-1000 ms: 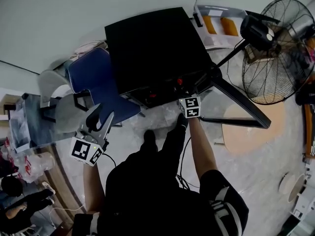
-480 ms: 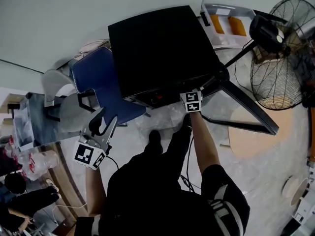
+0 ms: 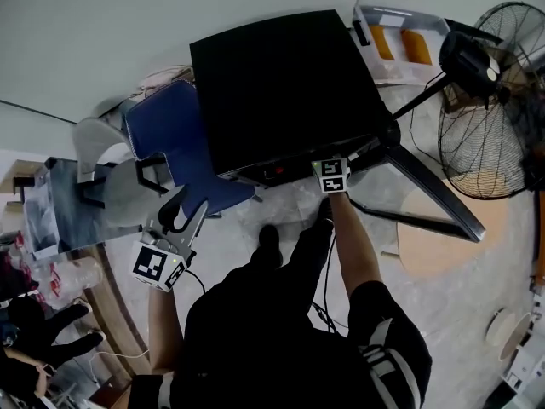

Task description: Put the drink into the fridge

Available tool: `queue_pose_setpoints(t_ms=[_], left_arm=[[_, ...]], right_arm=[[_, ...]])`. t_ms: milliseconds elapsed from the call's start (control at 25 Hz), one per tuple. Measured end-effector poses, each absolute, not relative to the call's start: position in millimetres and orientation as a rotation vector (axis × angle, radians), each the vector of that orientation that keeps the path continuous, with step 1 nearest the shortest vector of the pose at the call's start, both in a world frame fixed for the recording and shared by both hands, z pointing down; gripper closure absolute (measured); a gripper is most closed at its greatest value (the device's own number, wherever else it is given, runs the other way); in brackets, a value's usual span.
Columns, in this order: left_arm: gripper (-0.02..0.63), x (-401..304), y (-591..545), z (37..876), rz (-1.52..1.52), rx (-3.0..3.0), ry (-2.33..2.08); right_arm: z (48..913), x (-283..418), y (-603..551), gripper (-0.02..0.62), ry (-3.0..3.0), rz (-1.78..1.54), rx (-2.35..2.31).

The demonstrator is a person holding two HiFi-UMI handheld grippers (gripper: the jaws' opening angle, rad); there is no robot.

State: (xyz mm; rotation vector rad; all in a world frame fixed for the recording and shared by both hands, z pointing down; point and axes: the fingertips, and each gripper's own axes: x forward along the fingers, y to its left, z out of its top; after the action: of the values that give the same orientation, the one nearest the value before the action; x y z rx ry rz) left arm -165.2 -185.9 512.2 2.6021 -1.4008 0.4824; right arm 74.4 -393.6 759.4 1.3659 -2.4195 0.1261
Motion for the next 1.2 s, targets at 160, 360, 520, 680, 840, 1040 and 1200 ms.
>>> queue_pose_setpoints(t_ms=[160, 360, 520, 680, 840, 1040, 1200], left_arm=[[0.430, -168.4, -189.8, 513.0, 0.485, 2.595, -1.405], [0.430, -163.2, -191.0, 513.0, 0.485, 2.609, -1.390], [0.430, -160.7, -191.8, 513.6, 0.477, 2.610, -1.381], [0.430, -159.1, -192.8, 514.6, 0.479, 2.616, -1.371], [0.430, -156.7, -192.3, 515.2, 0.481, 2.623, -1.358], [0.430, -161.4, -189.9, 515.1, 0.461, 2.627, -1.351], [0.430, -161.7, -186.7, 512.0, 0.443, 2.644, -1.339]], right_arm=[[761.9, 76.8, -393.2, 0.462, -2.444, 0.141, 1.384], [762.7, 82.9, -394.1, 0.456, -2.434, 0.167, 1.401], [762.6, 84.6, -394.2, 0.453, -2.427, 0.168, 1.411], [769.5, 80.2, -391.7, 0.398, -2.419, 0.195, 1.387], [771.5, 81.1, -382.9, 0.376, -2.399, 0.210, 1.366], [770.9, 82.5, -366.7, 0.371, -2.382, 0.207, 1.368], [768.1, 83.7, -353.6, 0.371, -2.364, 0.227, 1.386]])
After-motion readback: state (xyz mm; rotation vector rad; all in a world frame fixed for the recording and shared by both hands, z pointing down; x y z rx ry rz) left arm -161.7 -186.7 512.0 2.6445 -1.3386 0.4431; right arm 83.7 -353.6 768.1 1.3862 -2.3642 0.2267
